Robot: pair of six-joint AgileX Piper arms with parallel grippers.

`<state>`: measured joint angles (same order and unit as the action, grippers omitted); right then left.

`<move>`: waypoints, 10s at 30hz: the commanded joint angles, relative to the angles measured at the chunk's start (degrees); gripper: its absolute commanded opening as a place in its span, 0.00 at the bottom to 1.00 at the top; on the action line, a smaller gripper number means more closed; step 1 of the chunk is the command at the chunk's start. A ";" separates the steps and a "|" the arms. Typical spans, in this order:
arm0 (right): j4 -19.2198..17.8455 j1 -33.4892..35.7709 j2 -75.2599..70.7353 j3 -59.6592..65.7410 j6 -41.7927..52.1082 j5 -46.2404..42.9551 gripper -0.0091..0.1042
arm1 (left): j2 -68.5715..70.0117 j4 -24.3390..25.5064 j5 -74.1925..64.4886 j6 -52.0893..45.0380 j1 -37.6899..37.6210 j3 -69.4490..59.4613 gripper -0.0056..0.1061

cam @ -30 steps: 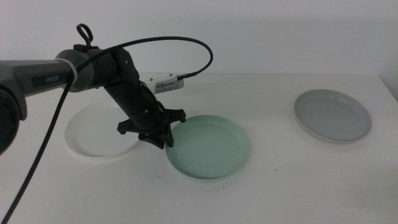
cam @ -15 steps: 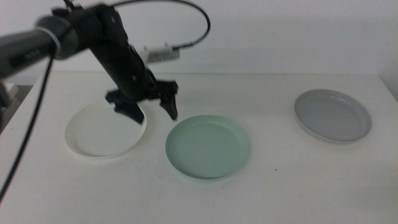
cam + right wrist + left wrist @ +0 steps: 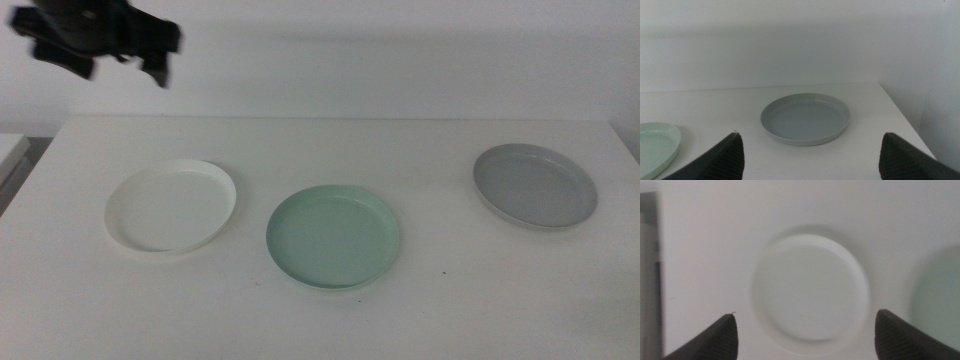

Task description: Stack the three bowls on top of each other.

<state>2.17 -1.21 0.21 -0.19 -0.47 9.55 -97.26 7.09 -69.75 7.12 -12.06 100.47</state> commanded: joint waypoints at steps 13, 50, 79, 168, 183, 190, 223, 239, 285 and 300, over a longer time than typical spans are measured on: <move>-0.37 0.12 -0.21 0.19 0.47 -0.26 0.90 | 0.48 -4.22 -0.21 -6.09 16.71 0.15 0.89; -0.37 0.12 -0.21 0.19 0.47 -0.26 0.90 | -25.94 -14.18 9.04 -16.19 18.87 0.15 0.89; -0.37 0.12 -0.21 0.19 0.47 -0.26 0.90 | -31.87 -15.12 7.52 -17.16 18.87 0.15 0.03; -0.37 0.12 -0.21 0.19 0.47 -0.26 0.90 | 24.19 -53.50 10.53 -51.70 4.04 -20.90 0.89; -0.37 0.12 -0.21 0.19 0.47 -0.26 0.90 | 35.47 -47.87 10.59 -45.50 4.04 -21.48 0.89; -0.37 0.12 -0.21 0.19 0.47 -0.26 0.90 | 35.47 -47.89 12.20 -45.50 4.04 -21.48 0.89; -0.37 0.12 -0.21 0.19 0.47 -0.26 0.90 | 35.47 -47.89 18.17 -46.25 4.04 -21.48 0.89; 7.01 0.12 37.79 -36.34 -7.03 27.96 0.90 | 35.47 -47.89 18.27 -46.26 4.04 -21.48 0.89; 8.89 -11.37 124.28 -103.75 1.17 47.53 0.90 | 35.47 -47.89 18.27 -46.26 4.04 -21.48 0.89; 9.12 -11.37 129.90 -103.89 1.17 47.97 0.65 | 35.47 -47.89 18.27 -46.26 4.04 -21.48 0.89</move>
<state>11.44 -12.19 129.82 -103.56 0.00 57.42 -61.98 -40.56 -51.85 -39.18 -8.06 79.32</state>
